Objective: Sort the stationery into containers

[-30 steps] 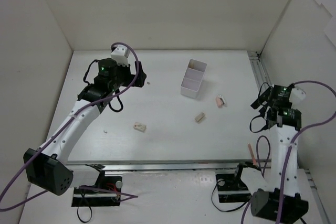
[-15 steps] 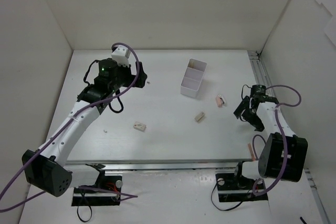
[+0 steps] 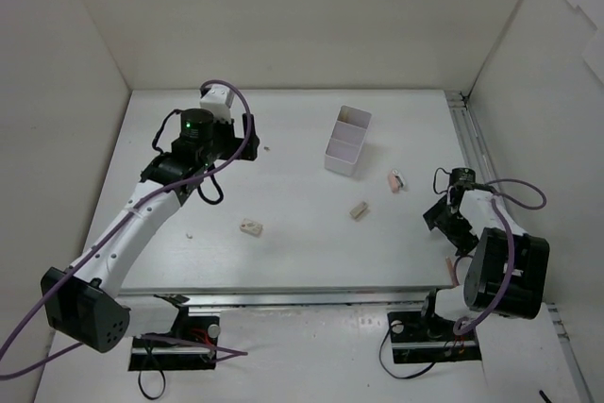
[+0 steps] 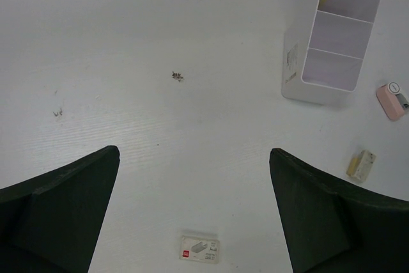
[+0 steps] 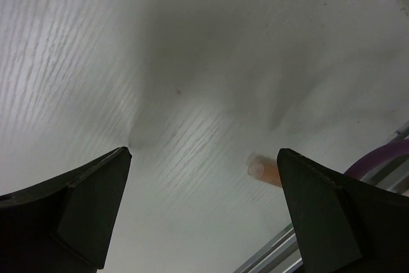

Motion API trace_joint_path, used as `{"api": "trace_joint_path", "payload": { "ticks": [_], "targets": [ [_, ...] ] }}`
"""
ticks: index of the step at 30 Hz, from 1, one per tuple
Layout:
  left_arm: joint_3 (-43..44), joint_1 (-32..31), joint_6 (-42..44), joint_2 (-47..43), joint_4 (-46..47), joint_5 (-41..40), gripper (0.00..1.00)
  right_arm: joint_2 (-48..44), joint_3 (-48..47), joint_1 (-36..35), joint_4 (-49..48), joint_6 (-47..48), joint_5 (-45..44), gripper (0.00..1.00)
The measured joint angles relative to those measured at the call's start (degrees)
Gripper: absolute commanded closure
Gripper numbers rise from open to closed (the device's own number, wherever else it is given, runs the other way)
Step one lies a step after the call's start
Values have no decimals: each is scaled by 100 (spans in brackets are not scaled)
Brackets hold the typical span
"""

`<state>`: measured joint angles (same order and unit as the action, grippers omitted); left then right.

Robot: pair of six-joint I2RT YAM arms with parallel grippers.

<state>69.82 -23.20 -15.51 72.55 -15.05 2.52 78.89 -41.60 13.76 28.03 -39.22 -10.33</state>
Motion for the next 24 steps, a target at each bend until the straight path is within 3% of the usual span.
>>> {"api": "trace_joint_path", "payload": {
  "ticks": [9, 14, 16, 17, 24],
  "targets": [
    [505, 0, 44, 470, -332, -304, 0, 588, -273, 131, 90, -39, -352, 7],
    [796, 0, 101, 682, -490, -555, 0, 614, -308, 107, 212, -92, -247, 4],
    [881, 15, 122, 765, -538, -623, 0, 590, -308, 74, 332, -155, -278, 10],
    [916, 37, 133, 815, -540, -643, 0, 564, -308, 72, 404, -173, -284, 7],
    [1290, 293, 140, 1397, -577, -673, 0, 520, -616, 149, 1235, -22, -258, 8]
  ]
}}
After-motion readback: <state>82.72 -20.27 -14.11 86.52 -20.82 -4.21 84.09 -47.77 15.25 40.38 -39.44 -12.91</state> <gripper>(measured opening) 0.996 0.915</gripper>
